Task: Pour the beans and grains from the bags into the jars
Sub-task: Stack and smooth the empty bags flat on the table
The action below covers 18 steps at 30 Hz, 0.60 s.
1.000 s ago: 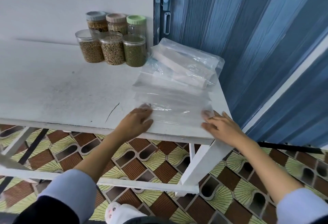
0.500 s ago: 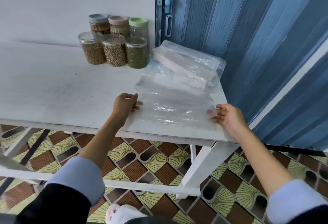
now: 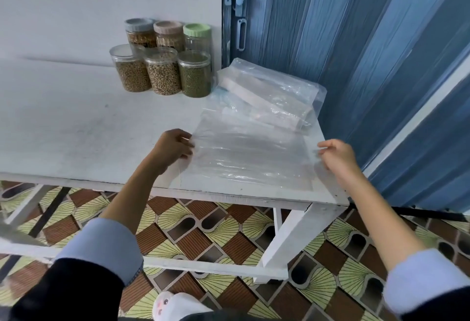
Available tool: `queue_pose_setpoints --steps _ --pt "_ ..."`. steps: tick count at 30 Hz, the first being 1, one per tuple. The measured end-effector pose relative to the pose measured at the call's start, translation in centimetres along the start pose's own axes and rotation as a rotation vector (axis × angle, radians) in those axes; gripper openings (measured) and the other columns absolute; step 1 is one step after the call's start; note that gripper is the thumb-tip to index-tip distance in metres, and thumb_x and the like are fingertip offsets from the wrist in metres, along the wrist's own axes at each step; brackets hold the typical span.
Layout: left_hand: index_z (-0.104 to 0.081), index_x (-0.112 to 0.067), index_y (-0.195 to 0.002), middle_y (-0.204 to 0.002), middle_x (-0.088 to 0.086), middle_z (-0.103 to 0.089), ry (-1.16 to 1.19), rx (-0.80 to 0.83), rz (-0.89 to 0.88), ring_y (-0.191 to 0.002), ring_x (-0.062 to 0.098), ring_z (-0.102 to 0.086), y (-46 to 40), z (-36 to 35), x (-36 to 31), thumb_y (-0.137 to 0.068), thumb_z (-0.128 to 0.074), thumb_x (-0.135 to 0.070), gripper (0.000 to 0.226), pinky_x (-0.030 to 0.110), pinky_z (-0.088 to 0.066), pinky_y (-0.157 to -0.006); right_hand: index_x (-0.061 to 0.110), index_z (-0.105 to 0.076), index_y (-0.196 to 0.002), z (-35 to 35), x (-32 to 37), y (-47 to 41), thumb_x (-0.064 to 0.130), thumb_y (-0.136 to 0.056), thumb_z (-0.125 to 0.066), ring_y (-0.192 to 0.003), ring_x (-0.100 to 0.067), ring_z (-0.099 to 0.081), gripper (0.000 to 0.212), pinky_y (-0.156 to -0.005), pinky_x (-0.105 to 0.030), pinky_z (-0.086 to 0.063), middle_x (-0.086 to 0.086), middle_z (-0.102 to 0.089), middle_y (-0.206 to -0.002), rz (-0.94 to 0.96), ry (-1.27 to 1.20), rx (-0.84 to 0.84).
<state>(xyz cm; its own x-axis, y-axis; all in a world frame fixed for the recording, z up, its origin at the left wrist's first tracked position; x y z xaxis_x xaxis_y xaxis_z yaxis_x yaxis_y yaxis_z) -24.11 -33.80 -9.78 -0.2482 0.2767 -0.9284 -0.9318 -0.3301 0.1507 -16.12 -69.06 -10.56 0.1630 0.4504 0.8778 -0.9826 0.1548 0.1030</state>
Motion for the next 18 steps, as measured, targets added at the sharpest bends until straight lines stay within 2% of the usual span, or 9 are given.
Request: queue_pose_setpoints --steps 2,4,7,9,12,15,16,18 --pt "-0.057 -0.002 -0.101 -0.077 0.005 -0.059 0.004 -0.085 -0.032 -0.064 0.016 -0.054 -1.0 0.8 -1.2 -0.088 -0.048 0.013 0.022 0.019 -0.048 -0.055 0.008 -0.063 -0.099 0.7 0.8 -1.9 -0.01 -0.083 -0.041 -0.086 -0.021 -0.054 0.033 -0.062 -0.021 -0.041 -0.008 -0.061 -0.097 0.006 -0.071 -0.059" --pt "-0.058 -0.003 -0.099 -0.077 0.003 -0.06 0.003 -0.133 -0.082 -0.065 0.014 -0.054 -2.1 1.3 -2.8 -0.089 -0.047 0.009 0.019 0.023 -0.046 -0.061 0.005 -0.062 -0.1 1.2 2.3 -3.7 -0.011 -0.085 -0.043 -0.072 -0.016 -0.055 0.029 -0.055 -0.016 -0.044 -0.006 -0.06 -0.081 0.008 -0.166 -0.067" --pt "-0.06 -0.004 -0.098 -0.079 0.002 -0.06 -0.03 -0.11 -0.139 -0.068 0.013 -0.055 -3.8 1.2 -5.1 -0.091 -0.045 0.004 0.019 0.025 -0.045 -0.063 0.008 -0.059 -0.09 1.0 5.2 -6.4 -0.006 -0.09 -0.047 -0.067 -0.009 -0.053 0.018 -0.059 -0.015 -0.045 -0.002 -0.056 -0.076 0.013 -0.316 -0.061" --pt "-0.06 -0.004 -0.098 -0.081 0.003 -0.06 -0.067 -0.079 -0.16 -0.069 0.012 -0.054 -4.9 0.8 -6.1 -0.091 -0.045 0.003 0.019 0.024 -0.044 -0.063 0.011 -0.055 -0.077 0.3 6.3 -8.1 -0.005 -0.09 -0.047 -0.065 -0.011 -0.052 0.022 -0.062 -0.018 -0.044 -0.004 -0.053 -0.073 -0.01 -0.434 -0.031" --pt "-0.062 -0.003 -0.101 -0.091 0.01 -0.058 -0.089 -0.044 -0.179 -0.079 0.018 -0.052 -6.8 0.0 -7.3 -0.091 -0.046 0.003 0.02 0.025 -0.043 -0.062 0.013 -0.049 -0.071 -1.0 7.7 -9.8 -0.002 -0.088 -0.052 -0.067 -0.017 -0.05 0.022 -0.058 -0.024 -0.039 -0.005 -0.052 -0.071 -0.047 -0.521 0.001" --pt "-0.058 -0.01 -0.098 -0.086 0.007 -0.055 -0.066 -0.014 -0.209 -0.087 0.021 -0.049 -8.3 -0.9 -8.5 -0.091 -0.048 0.001 0.016 0.027 -0.042 -0.064 0.014 -0.054 -0.075 -1.5 8.8 -9.9 0.018 -0.093 -0.057 -0.056 -0.014 -0.049 0.019 -0.051 -0.023 -0.037 -0.003 -0.058 -0.069 -0.085 -0.655 0.004" --pt "-0.057 -0.012 -0.095 -0.086 0.007 -0.054 -0.069 -0.009 -0.228 -0.087 0.021 -0.048 -8.8 -1.1 -8.9 -0.093 -0.048 -0.002 0.014 0.028 -0.042 -0.065 0.014 -0.056 -0.076 -1.6 9.0 -9.9 0.029 -0.096 -0.053 -0.053 -0.013 -0.05 0.025 -0.05 -0.023 -0.036 -0.001 -0.06 -0.067 -0.092 -0.705 0.028" --pt "-0.053 -0.018 -0.083 -0.087 0.009 -0.05 -0.02 0.009 -0.273 -0.082 0.019 -0.046 -9.8 -1.3 -9.7 -0.098 -0.046 -0.011 0.018 0.03 -0.04 -0.068 0.011 -0.065 -0.082 -1.3 9.4 -10.2 0.047 -0.098 -0.04 -0.062 -0.017 -0.055 0.047 -0.059 -0.028 -0.038 -0.003 -0.067 -0.068 -0.088 -0.757 0.156"
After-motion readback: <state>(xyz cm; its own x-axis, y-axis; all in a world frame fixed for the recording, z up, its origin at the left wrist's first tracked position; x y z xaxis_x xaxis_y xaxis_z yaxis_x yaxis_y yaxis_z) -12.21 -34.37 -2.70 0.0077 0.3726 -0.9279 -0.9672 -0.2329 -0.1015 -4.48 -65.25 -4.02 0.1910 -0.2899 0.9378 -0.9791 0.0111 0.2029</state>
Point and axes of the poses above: each hand's wrist, its own y-axis away from the middle knuckle, its own z-axis out of the back of the hand, x = y × z, the point moved 1 cm from there along -y, towards the middle knuckle
